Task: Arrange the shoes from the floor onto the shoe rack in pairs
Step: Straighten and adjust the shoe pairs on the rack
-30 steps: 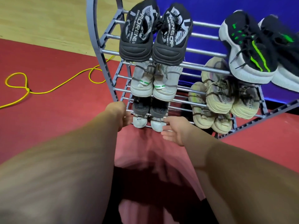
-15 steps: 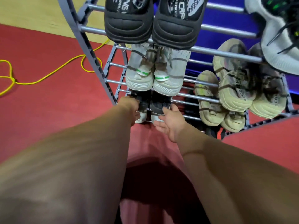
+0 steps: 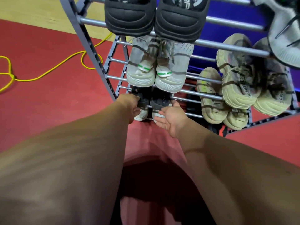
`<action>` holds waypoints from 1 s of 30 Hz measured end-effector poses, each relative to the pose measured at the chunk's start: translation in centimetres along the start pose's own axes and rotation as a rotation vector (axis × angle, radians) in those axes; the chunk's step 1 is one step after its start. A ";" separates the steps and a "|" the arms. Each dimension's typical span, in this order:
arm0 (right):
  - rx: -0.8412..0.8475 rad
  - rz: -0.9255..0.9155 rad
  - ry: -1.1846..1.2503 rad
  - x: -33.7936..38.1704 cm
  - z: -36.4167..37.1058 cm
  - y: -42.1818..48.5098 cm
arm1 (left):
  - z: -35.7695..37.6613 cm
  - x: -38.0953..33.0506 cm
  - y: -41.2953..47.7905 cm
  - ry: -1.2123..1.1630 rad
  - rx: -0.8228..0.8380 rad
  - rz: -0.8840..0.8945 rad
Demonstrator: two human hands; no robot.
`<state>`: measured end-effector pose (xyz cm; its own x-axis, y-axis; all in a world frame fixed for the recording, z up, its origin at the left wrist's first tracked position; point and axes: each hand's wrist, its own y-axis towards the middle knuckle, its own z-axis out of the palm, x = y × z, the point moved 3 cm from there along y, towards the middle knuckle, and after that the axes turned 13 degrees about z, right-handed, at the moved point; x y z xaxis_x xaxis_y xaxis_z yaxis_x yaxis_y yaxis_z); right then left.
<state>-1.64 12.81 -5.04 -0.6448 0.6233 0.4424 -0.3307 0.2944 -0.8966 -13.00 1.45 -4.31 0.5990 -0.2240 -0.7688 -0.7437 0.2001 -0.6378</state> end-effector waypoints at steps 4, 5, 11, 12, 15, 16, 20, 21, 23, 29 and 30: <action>-0.007 0.002 0.005 -0.2 0.1 0.3 | 0.0 -0.2 -0.4 -0.015 -0.049 -0.020; -0.009 0.002 0.000 -0.2 -0.1 0.2 | -0.2 0.0 -0.1 -0.013 -0.048 -0.014; -0.171 0.055 -0.160 -0.5 -3.4 0.0 | -2.8 -0.4 -0.3 0.195 -0.050 -0.007; -0.186 0.070 -0.238 -0.9 -4.4 0.2 | -3.4 0.1 -0.4 0.295 -0.021 0.002; -0.197 0.139 -0.455 -2.6 -6.9 0.8 | -5.2 2.8 -0.4 0.578 0.087 -0.007; -0.187 0.161 -0.495 -3.3 -7.4 1.0 | -5.7 3.9 -0.5 0.627 0.117 -0.027; -0.147 0.208 -0.465 -5.3 -7.8 3.2 | -5.5 7.2 -0.2 0.574 0.152 -0.096; -0.147 0.227 -0.453 -5.6 -7.8 3.9 | -5.1 7.9 -0.1 0.527 0.157 -0.110; -0.158 0.241 -0.414 -5.8 -7.6 5.4 | -4.2 8.9 0.4 0.432 0.180 -0.135; -0.098 0.258 -0.138 -5.8 -5.6 9.1 | -2.2 8.5 2.9 0.135 0.092 -0.212; -0.078 0.261 -0.090 -5.9 -5.2 9.5 | -1.9 8.4 3.2 0.086 0.096 -0.225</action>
<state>2.65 15.69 -16.22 -0.7608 0.6195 0.1934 -0.0938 0.1899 -0.9773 -10.93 -1.55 -12.73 0.7157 -0.3525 -0.6030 -0.5606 0.2249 -0.7969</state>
